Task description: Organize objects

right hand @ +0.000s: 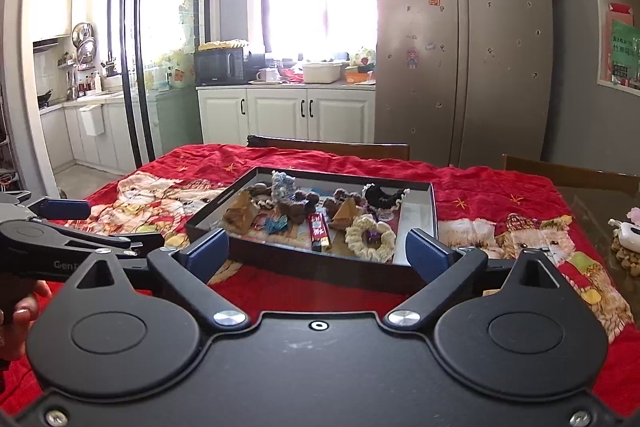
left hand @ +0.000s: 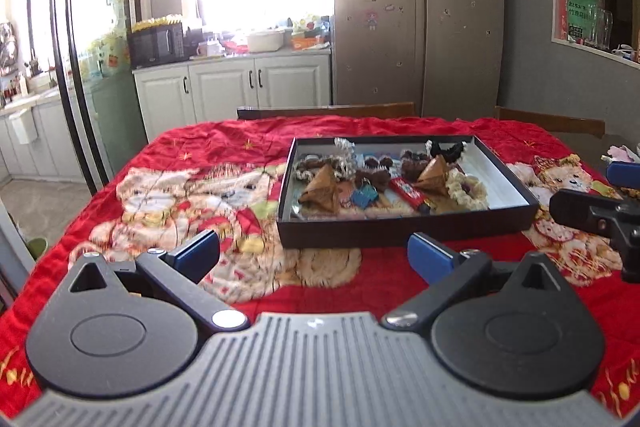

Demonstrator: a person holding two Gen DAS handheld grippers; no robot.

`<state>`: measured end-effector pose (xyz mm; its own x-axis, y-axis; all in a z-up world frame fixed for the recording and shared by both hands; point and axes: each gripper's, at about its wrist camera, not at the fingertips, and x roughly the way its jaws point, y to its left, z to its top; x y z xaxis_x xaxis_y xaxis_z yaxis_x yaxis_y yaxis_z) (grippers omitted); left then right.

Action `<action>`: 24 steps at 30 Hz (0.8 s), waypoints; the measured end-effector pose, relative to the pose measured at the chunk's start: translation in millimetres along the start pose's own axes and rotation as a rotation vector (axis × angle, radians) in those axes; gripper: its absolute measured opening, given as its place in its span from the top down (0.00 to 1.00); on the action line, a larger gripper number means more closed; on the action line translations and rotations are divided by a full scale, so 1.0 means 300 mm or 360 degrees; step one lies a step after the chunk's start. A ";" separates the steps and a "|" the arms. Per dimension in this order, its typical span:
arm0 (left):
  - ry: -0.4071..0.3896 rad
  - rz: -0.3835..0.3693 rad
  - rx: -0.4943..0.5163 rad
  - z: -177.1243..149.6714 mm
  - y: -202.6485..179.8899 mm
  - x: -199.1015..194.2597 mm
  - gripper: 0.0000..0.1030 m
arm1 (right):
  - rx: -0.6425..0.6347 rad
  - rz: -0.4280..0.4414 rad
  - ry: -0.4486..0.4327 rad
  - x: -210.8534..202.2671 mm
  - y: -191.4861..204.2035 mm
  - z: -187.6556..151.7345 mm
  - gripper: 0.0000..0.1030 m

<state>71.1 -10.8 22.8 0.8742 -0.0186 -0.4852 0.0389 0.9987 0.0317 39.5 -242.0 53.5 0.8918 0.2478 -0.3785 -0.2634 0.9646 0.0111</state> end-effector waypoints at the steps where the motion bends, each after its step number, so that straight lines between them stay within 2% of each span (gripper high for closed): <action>1: 0.0007 -0.0009 -0.0008 -0.006 0.002 -0.009 0.00 | -0.0011 -0.0004 -0.0003 -0.014 0.007 -0.008 0.05; 12: 0.0044 -0.0017 -0.0052 -0.062 -0.006 -0.081 0.00 | -0.0007 0.0006 0.0029 -0.104 0.045 -0.076 0.01; 24: 0.0056 -0.0007 -0.0011 -0.086 -0.047 -0.091 0.00 | 0.0062 0.0020 0.0083 -0.100 0.043 -0.141 0.00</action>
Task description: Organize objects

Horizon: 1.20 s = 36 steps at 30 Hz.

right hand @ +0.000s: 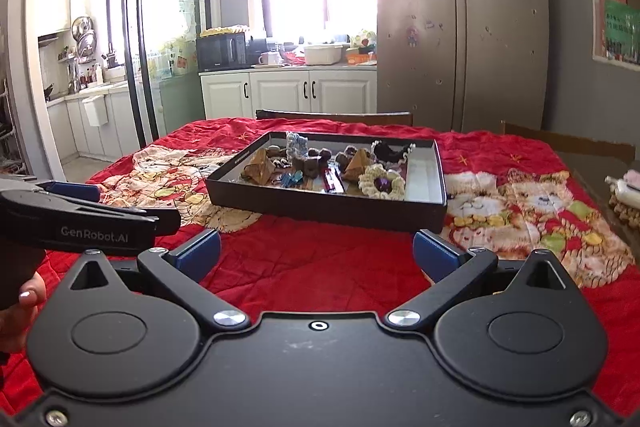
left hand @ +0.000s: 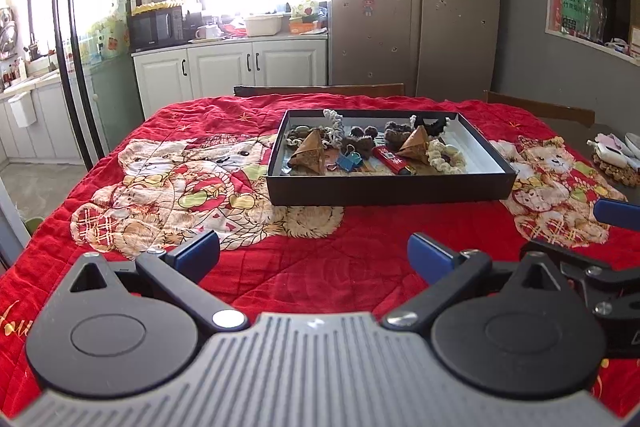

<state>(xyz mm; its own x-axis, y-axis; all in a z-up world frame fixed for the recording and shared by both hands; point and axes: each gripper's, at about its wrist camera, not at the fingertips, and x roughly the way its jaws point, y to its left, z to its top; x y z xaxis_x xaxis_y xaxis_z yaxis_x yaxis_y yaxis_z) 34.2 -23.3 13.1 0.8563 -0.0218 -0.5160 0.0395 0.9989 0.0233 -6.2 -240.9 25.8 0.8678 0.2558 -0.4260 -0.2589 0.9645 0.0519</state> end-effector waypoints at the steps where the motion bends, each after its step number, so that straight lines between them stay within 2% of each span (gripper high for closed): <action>1: 0.0001 0.0001 0.0009 -0.003 -0.004 0.000 0.00 | 0.0009 0.0001 0.0005 0.000 -0.003 -0.004 0.00; 8: 0.0027 -0.0008 0.0047 -0.014 -0.024 0.012 0.00 | 0.0037 0.0001 0.0017 0.003 -0.014 -0.012 0.00; 36: 0.0080 -0.0083 -0.0019 -0.032 -0.017 0.022 0.00 | 0.0035 0.0015 0.0040 0.011 0.006 -0.034 0.00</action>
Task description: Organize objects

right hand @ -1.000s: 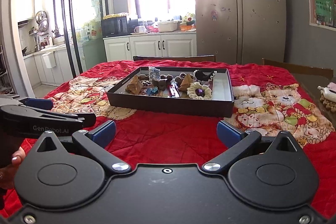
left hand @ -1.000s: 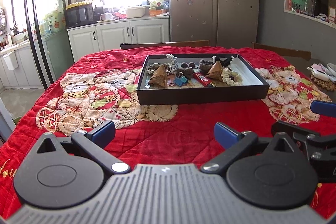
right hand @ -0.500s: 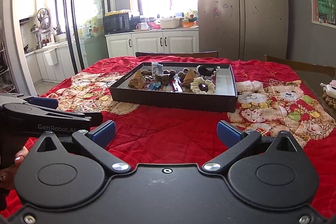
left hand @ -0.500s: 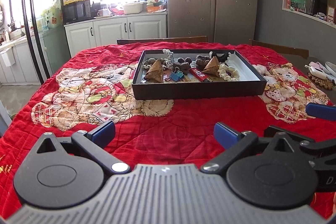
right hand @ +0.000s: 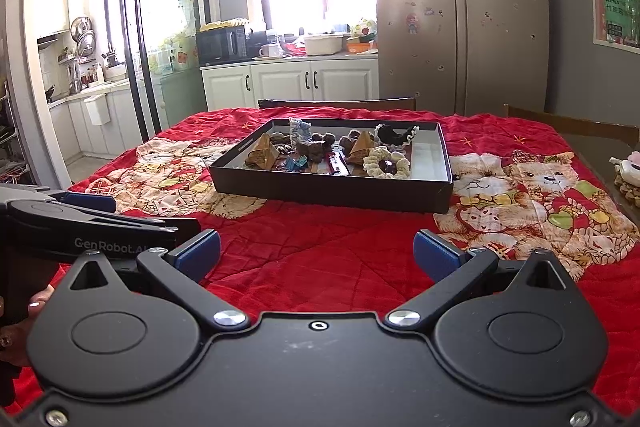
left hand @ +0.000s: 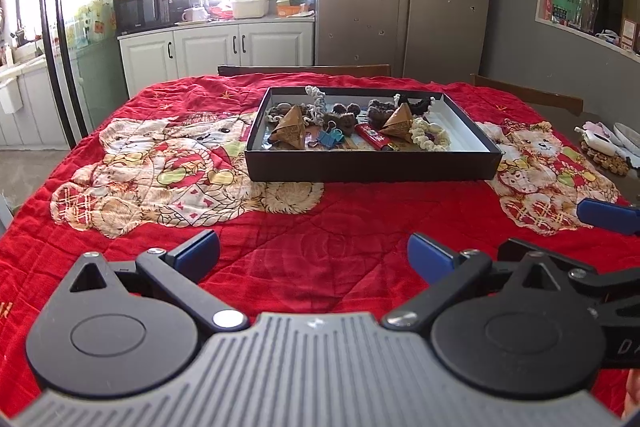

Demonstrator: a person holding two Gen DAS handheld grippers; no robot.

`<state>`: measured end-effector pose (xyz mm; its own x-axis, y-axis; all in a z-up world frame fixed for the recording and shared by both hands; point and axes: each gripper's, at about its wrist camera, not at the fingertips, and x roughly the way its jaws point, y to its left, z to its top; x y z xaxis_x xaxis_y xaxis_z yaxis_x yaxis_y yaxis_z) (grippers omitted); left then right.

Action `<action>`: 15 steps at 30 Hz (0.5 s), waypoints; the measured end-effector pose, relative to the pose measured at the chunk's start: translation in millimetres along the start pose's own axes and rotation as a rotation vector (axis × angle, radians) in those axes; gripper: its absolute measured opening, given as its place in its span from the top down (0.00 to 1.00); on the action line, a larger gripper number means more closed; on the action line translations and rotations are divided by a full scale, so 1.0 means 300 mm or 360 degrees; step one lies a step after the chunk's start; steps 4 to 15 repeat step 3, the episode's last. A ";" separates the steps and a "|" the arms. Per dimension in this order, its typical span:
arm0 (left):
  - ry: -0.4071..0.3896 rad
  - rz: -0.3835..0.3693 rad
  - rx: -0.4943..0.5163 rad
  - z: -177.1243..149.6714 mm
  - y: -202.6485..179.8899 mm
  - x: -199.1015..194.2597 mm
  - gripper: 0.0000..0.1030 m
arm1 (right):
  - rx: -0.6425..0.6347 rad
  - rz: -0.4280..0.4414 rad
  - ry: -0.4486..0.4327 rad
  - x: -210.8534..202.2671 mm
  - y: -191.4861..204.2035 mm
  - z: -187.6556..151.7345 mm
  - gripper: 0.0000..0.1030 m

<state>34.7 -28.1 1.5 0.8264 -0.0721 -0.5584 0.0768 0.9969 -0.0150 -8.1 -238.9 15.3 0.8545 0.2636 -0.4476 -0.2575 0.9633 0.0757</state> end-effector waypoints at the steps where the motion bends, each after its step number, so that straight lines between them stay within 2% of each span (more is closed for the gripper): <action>1: -0.0006 -0.0006 0.0000 -0.001 0.001 -0.001 0.00 | 0.0003 0.0000 -0.0001 0.000 0.000 -0.001 0.00; 15: 0.0001 -0.0015 0.0000 -0.001 0.002 0.002 0.00 | 0.0006 0.0003 0.0002 0.000 -0.002 -0.003 0.00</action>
